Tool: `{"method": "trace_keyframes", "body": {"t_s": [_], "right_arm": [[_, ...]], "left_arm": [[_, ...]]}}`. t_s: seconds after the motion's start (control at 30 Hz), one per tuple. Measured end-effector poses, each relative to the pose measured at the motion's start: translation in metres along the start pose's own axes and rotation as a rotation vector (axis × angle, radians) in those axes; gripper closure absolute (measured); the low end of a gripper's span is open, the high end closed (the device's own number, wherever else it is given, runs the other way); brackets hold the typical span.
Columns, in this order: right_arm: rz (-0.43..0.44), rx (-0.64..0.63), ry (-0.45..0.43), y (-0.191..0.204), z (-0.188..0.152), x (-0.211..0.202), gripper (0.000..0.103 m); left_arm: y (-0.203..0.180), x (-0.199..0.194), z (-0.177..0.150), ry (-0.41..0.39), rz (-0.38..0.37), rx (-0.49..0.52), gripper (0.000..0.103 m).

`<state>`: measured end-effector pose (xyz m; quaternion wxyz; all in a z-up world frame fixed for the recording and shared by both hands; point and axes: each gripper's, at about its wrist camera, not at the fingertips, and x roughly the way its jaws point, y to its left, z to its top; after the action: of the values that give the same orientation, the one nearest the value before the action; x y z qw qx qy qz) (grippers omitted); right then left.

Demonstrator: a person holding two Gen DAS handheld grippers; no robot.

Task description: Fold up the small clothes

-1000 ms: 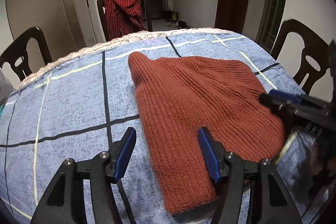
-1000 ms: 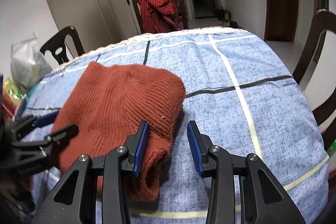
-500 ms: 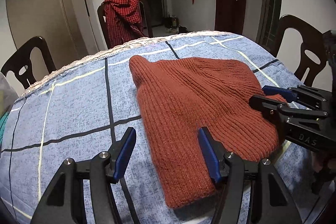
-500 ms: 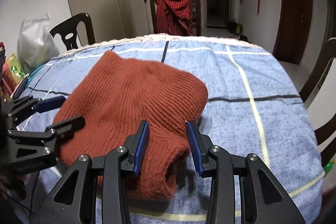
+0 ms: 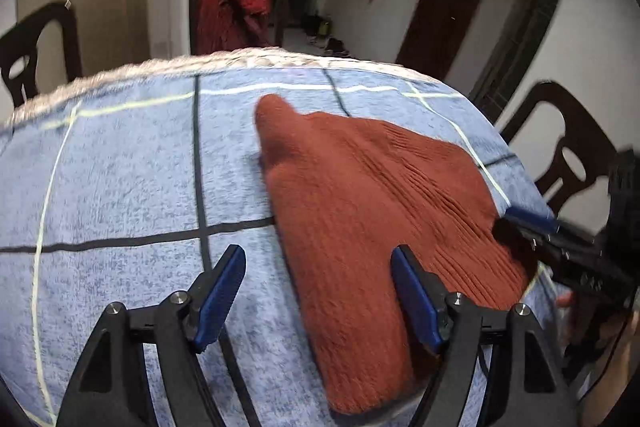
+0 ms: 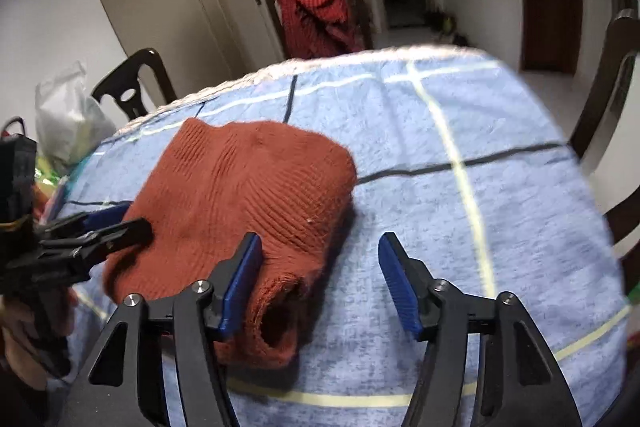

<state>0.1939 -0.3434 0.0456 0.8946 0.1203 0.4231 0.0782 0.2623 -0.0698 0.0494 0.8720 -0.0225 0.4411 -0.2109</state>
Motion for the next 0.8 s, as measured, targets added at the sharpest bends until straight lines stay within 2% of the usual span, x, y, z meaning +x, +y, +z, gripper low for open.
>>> {"method": "trace_keyframes", "body": {"t_s": [0.03, 0.23, 0.4, 0.53, 0.6, 0.63, 0.67, 0.7, 0.73, 0.77, 0.8], "right_arm": [[0.032, 0.031, 0.036, -0.004, 0.002, 0.007, 0.041], [0.150, 0.140, 0.128, -0.015, 0.007, 0.032, 0.041], [0.165, 0.130, 0.153, -0.004, 0.016, 0.042, 0.040], [0.130, 0.126, 0.161, 0.004, 0.018, 0.046, 0.040], [0.130, 0.132, 0.164, 0.005, 0.018, 0.045, 0.047], [0.139, 0.136, 0.164, 0.007, 0.018, 0.045, 0.057], [0.143, 0.136, 0.161, 0.008, 0.018, 0.045, 0.062], [0.131, 0.129, 0.151, 0.011, 0.018, 0.043, 0.064], [0.120, 0.118, 0.141, 0.014, 0.018, 0.040, 0.068], [0.117, 0.110, 0.132, 0.016, 0.019, 0.037, 0.070], [0.118, 0.105, 0.123, 0.019, 0.019, 0.034, 0.072]], "left_arm": [[0.003, 0.003, 0.002, 0.016, -0.020, -0.015, 0.026], [0.013, 0.026, 0.006, 0.117, -0.129, -0.107, 0.025], [0.011, 0.034, 0.008, 0.136, -0.156, -0.126, 0.025], [0.011, 0.038, 0.008, 0.153, -0.174, -0.159, 0.026], [0.006, 0.036, 0.008, 0.147, -0.164, -0.132, 0.034], [0.004, 0.036, 0.008, 0.146, -0.163, -0.119, 0.041], [0.001, 0.035, 0.008, 0.142, -0.152, -0.109, 0.045], [-0.001, 0.034, 0.009, 0.137, -0.144, -0.100, 0.048], [-0.002, 0.033, 0.011, 0.135, -0.144, -0.096, 0.058], [-0.001, 0.031, 0.013, 0.132, -0.143, -0.097, 0.063], [-0.001, 0.028, 0.014, 0.129, -0.142, -0.096, 0.065]]}}
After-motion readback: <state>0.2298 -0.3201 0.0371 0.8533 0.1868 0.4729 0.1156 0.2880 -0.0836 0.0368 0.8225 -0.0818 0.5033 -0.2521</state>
